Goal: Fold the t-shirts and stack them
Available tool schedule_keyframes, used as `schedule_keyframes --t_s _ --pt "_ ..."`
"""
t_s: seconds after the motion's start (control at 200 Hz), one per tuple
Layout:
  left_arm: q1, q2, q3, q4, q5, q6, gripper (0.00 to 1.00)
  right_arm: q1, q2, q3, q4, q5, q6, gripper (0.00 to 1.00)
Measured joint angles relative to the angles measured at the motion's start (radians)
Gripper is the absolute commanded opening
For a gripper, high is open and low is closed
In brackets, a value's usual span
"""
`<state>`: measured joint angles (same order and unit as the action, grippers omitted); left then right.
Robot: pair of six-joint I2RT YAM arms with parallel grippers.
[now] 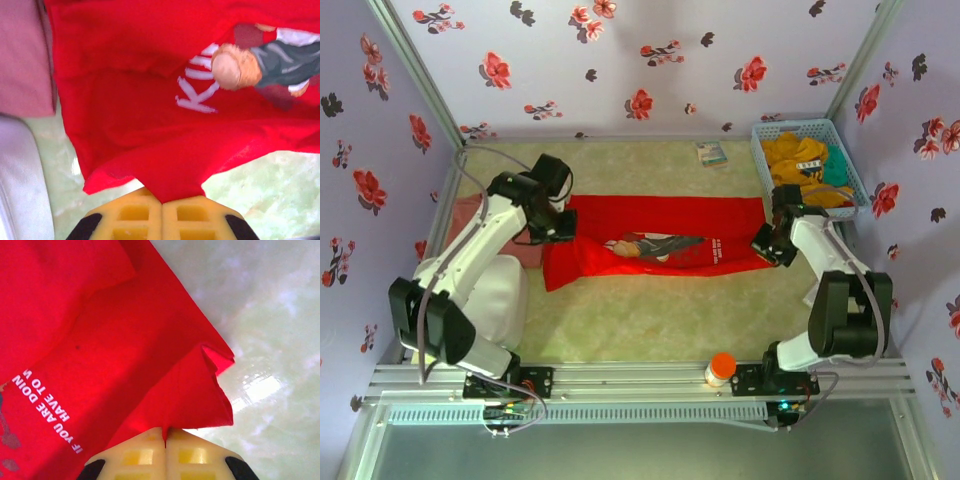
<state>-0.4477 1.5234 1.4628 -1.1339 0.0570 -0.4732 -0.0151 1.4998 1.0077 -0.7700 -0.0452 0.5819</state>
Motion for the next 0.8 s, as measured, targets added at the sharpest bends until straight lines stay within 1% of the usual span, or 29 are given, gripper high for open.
schedule_keyframes --t_s 0.215,0.35,0.545,0.625,0.71,0.8 --pt "0.034 0.138 0.104 0.025 0.006 0.076 0.00 0.000 0.131 0.089 0.019 -0.011 -0.007 0.00" --pt "0.042 0.212 0.155 0.026 0.006 0.104 0.00 -0.001 0.182 0.130 0.024 -0.011 -0.007 0.00" --pt "0.049 0.285 0.232 0.026 -0.002 0.135 0.00 -0.013 0.238 0.179 0.032 -0.010 -0.007 0.04" --pt "0.059 0.296 0.239 0.025 -0.006 0.144 0.00 -0.019 0.255 0.187 0.038 -0.011 -0.006 0.09" --pt "0.071 0.307 0.246 0.019 -0.010 0.149 0.00 -0.023 0.273 0.197 0.043 -0.011 -0.006 0.21" --pt "0.078 0.321 0.252 0.019 -0.013 0.159 0.00 -0.024 0.277 0.199 0.056 -0.014 -0.003 0.32"
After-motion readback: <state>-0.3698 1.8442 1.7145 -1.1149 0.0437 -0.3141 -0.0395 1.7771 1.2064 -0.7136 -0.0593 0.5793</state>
